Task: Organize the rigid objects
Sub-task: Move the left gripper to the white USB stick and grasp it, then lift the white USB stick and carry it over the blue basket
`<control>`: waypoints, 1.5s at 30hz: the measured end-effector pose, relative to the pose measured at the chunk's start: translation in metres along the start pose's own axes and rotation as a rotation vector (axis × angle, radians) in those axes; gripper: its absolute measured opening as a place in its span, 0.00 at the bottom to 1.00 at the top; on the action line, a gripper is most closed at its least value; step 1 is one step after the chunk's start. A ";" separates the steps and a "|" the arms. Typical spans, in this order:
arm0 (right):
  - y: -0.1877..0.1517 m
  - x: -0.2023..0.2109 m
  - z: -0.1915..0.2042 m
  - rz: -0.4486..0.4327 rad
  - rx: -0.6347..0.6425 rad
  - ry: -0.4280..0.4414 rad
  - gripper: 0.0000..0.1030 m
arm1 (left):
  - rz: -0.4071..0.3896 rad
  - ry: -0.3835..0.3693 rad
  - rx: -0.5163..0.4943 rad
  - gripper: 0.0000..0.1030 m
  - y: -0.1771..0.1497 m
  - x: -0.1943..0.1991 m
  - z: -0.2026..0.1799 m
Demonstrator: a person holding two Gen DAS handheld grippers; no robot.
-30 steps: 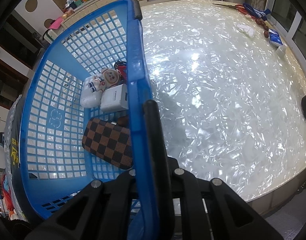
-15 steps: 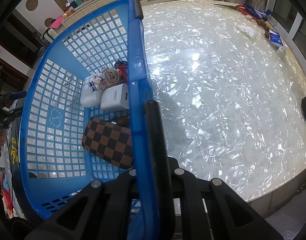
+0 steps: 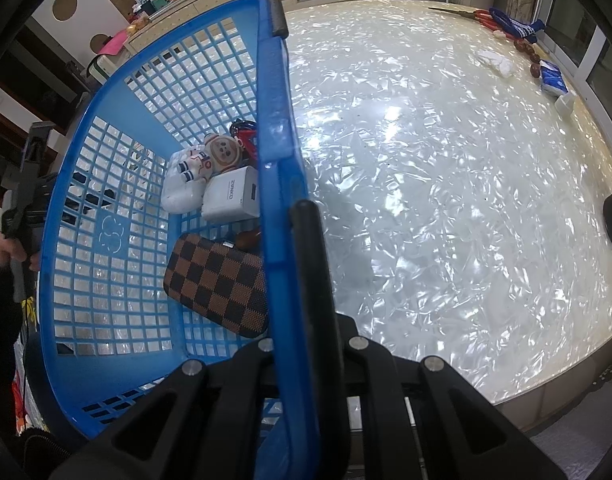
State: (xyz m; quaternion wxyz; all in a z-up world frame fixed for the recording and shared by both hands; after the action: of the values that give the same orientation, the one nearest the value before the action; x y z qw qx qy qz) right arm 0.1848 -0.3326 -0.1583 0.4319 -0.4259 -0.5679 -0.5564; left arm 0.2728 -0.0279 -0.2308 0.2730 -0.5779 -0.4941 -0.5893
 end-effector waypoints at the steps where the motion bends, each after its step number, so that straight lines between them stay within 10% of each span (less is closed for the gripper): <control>1: 0.000 0.000 0.000 0.000 0.000 0.000 0.07 | 0.005 -0.005 0.004 1.00 0.001 -0.004 0.001; 9: 0.000 -0.001 0.001 0.002 -0.003 0.002 0.07 | -0.002 -0.011 -0.002 0.83 0.010 -0.016 0.011; 18: 0.000 -0.001 0.000 0.002 -0.007 0.004 0.07 | 0.000 -0.059 -0.019 0.32 0.011 -0.006 0.013; 45: 0.001 -0.001 0.001 0.006 0.000 -0.016 0.05 | -0.170 -0.040 -0.099 0.32 -0.003 0.125 -0.024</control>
State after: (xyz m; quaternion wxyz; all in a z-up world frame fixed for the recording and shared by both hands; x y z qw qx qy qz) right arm 0.1864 -0.3314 -0.1594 0.4289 -0.4319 -0.5702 -0.5516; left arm 0.2375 -0.0176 -0.1085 0.1831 -0.5582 -0.5169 -0.6226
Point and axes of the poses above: each gripper's, at about its wrist camera, not at the fingertips, and x roughly against the way its jaws point, z to its left, y to its top, the point moved 6 cm from there along -x, roughly the way its jaws point, and after that the axes turned 11 degrees about -y, right-handed, at the moved point
